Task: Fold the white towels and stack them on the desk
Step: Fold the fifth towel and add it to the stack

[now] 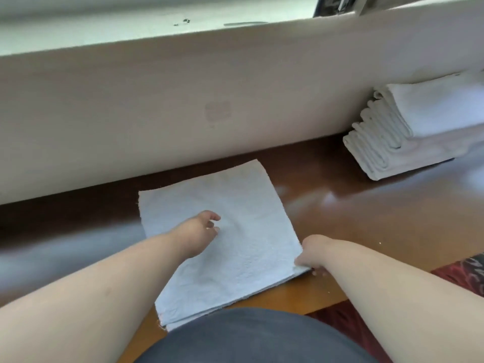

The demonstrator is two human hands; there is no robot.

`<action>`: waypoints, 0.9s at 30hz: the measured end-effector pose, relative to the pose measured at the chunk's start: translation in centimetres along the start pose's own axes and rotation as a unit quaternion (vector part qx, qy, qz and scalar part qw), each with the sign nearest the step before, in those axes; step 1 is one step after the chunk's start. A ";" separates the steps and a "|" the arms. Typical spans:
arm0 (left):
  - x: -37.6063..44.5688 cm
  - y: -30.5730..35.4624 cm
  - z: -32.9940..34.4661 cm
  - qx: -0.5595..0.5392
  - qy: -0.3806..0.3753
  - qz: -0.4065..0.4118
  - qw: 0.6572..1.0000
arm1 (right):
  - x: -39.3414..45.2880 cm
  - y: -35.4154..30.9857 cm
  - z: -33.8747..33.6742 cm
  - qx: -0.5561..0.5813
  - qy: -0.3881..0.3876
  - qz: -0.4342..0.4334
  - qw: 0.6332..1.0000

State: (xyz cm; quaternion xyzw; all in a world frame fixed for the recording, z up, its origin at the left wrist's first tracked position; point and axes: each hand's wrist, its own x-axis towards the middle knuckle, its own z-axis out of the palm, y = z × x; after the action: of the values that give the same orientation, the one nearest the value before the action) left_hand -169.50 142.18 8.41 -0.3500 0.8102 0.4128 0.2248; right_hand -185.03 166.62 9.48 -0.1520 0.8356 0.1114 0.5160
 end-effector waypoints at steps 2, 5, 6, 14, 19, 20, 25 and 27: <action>-0.5 -1.4 1.2 0.073 -0.033 -0.004 0.997 | 0.8 -0.8 -0.3 -0.109 0.000 -0.033 0.994; -0.9 -2.6 2.7 0.181 -0.047 0.010 0.982 | 1.5 -1.6 -0.4 -0.217 -0.031 -0.040 0.975; -1.0 -2.8 3.1 0.198 -0.041 0.019 0.979 | 1.7 -1.7 -0.7 -0.229 -0.041 -0.034 0.972; -0.6 -3.2 4.0 0.227 0.102 0.081 0.965 | 2.7 -4.4 -5.7 -0.160 0.155 -0.082 0.972; 3.8 -2.1 3.1 0.198 0.210 0.094 0.953 | 5.3 -10.3 -4.2 -0.026 0.322 -0.363 0.874; 4.6 -2.6 3.5 0.212 0.198 0.071 0.954 | 6.4 -10.7 -3.2 -0.065 0.309 -0.374 0.872; 6.2 -8.7 3.4 0.288 0.205 0.017 0.935 | 12.1 -8.1 -0.6 -0.176 0.344 -0.272 0.881; 6.7 -9.5 2.3 0.305 0.193 0.027 0.932 | 12.7 -8.1 -0.5 -0.168 0.354 -0.258 0.883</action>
State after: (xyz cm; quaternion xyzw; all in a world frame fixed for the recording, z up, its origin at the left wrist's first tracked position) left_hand -166.58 137.60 -2.06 -0.3155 0.9341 0.0762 0.1485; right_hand -187.78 157.17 -1.91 -0.4761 0.8627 0.0521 0.1626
